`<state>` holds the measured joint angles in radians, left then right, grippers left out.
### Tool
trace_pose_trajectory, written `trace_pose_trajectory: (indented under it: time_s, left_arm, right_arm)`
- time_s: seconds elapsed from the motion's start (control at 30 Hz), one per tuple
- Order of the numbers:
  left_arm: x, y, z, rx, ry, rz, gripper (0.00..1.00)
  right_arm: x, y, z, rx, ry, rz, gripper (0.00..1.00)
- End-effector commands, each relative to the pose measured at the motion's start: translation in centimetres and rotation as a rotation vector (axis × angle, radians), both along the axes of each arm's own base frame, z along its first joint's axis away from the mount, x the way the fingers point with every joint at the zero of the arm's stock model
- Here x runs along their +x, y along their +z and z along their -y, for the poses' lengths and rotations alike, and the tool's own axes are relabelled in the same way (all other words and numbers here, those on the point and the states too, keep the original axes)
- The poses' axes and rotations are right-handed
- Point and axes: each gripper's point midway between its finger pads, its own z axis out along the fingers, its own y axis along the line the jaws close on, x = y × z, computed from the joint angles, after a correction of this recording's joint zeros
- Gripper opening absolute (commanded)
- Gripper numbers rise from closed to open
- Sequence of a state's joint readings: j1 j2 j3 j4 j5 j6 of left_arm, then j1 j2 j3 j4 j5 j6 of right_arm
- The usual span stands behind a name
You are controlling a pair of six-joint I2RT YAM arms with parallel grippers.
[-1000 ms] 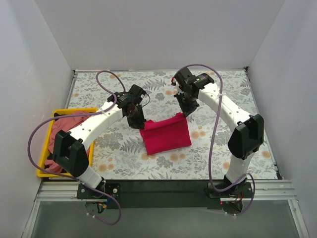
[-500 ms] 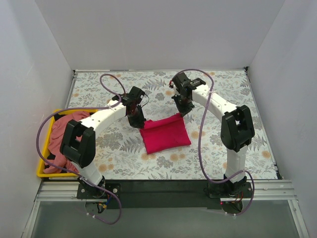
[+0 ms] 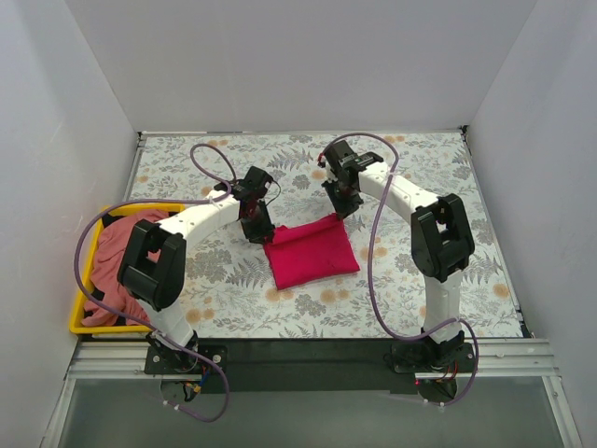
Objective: Fold and stack the t-shirts
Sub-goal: Fold the tshirt
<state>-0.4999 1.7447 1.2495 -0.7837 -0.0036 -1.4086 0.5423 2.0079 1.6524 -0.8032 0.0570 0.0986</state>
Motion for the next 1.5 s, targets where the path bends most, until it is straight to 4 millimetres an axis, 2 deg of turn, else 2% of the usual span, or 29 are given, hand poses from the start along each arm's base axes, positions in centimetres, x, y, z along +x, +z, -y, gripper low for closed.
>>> trace_pose_trajectory:
  time_s: [0.0,0.03,0.07,0.1,0.17,0.2,0.23,0.27,0.3,0.33,0.37,0.4,0.43,0.5,0.53,0.6,0.73,0.77,0.8,0.83,0.9,0.97,1.03,1.1,1.2,1.27,1.37,1.4,1.47]
  left_arm:
    - [0.7,1.5,-1.0,0.024,0.024,0.045,0.25]
    - [0.9,2.3,-0.9,0.017,0.025,0.062,0.31]
    - [0.9,2.8,-1.0,0.018,0.027,0.071,0.46]
    - [1.1,3.4,-1.1,0.018,0.031,0.089,0.53]
    - [1.1,5.0,-1.0,-0.009,0.032,0.134,0.61]
    - [1.2,5.7,-1.1,-0.019,0.032,0.153,0.62]
    - [0.8,5.9,-1.0,-0.028,0.027,0.155,0.62]
    - [0.6,7.0,-0.9,-0.051,0.02,0.186,0.63]
    - [0.2,7.3,-0.8,-0.06,0.011,0.194,0.63]
    - [-0.6,7.2,-0.2,-0.073,-0.015,0.192,0.63]
    - [-0.9,8.2,0.3,-0.103,-0.034,0.228,0.63]
    - [-1.5,8.3,1.1,-0.121,-0.064,0.236,0.59]
    - [-1.8,8.3,1.5,-0.137,-0.08,0.248,0.56]
    - [-3.0,7.8,3.3,-0.225,-0.141,0.243,0.49]
    - [-2.7,7.7,4.0,-0.257,-0.15,0.261,0.44]
    - [-2.9,6.2,4.6,-0.275,-0.163,0.229,0.41]
    - [0.3,4.7,4.9,-0.22,-0.137,0.275,0.32]
    - [1.5,5.2,5.0,-0.214,-0.129,0.302,0.32]
    - [2.7,4.8,4.3,-0.196,-0.101,0.31,0.31]
    - [3.6,3.8,4.1,-0.183,-0.085,0.3,0.31]
    - [5.5,3.5,3.1,-0.176,-0.038,0.302,0.31]
    - [6.1,3.3,3.1,-0.189,-0.027,0.291,0.32]
    - [6.4,4.3,3.8,-0.231,-0.035,0.315,0.33]
    - [6.2,4.2,4.0,-0.256,-0.033,0.319,0.33]
    - [6.0,2.5,3.4,-0.254,0.011,0.31,0.32]
    - [5.8,0.4,1.8,-0.228,0.091,0.292,0.29]
    - [5.1,-2.6,-0.5,-0.225,0.218,0.236,0.22]
    - [5.2,-3.4,-1.3,-0.233,0.251,0.222,0.21]
    - [4.8,-4.6,-1.5,-0.272,0.274,0.192,0.19]
  right_arm:
    - [1.7,1.9,1.2,-0.013,-0.045,0.09,0.27]
    - [1.8,3.0,1.3,-0.006,-0.054,0.115,0.3]
    - [1.9,3.6,1.6,-0.01,-0.072,0.135,0.37]
    - [2.0,4.3,1.7,-0.006,-0.078,0.151,0.39]
    - [1.9,6.3,1.9,0.023,-0.092,0.204,0.44]
    - [1.5,6.2,2.1,0.026,-0.095,0.202,0.45]
    - [1.1,7.6,2.1,0.057,-0.091,0.233,0.45]
    - [1.1,8.2,1.1,0.121,-0.07,0.252,0.45]
    - [-0.1,7.1,1.0,0.14,-0.05,0.224,0.45]
    - [-0.6,8.2,0.5,0.197,-0.026,0.25,0.45]
    - [-1.6,8.0,-0.5,0.262,0.014,0.227,0.44]
    - [-2.1,7.0,-0.7,0.287,0.028,0.224,0.44]
    - [-2.6,7.0,-0.9,0.311,0.037,0.223,0.43]
    - [-3.1,6.5,-1.8,0.363,0.07,0.21,0.42]
    - [-3.5,5.5,-1.9,0.364,0.078,0.188,0.42]
    - [-3.4,5.3,-2.8,0.406,0.114,0.185,0.41]
    - [-1.8,4.7,-4.6,0.468,0.148,0.182,0.4]
    - [-1.5,4.4,-4.9,0.482,0.153,0.175,0.4]
    - [-0.9,3.5,-4.9,0.485,0.145,0.159,0.4]
    - [-0.1,3.4,-5.1,0.5,0.139,0.165,0.4]
    - [1.1,3.0,-5.2,0.535,0.124,0.149,0.39]
    - [1.6,3.7,-5.8,0.602,0.125,0.143,0.38]
    - [2.0,4.6,-6.4,0.673,0.128,0.139,0.38]
    - [2.1,4.4,-6.5,0.708,0.12,0.125,0.38]
    - [2.4,3.7,-6.4,0.79,0.099,0.099,0.39]
    - [3.0,4.1,-6.8,0.87,0.102,0.109,0.39]
    - [2.8,1.6,-5.7,0.954,0.041,0.015,0.39]
    - [3.4,0.1,-5.3,0.967,0.024,-0.001,0.39]
    - [3.2,-1.5,-5.1,0.972,0.003,-0.043,0.38]
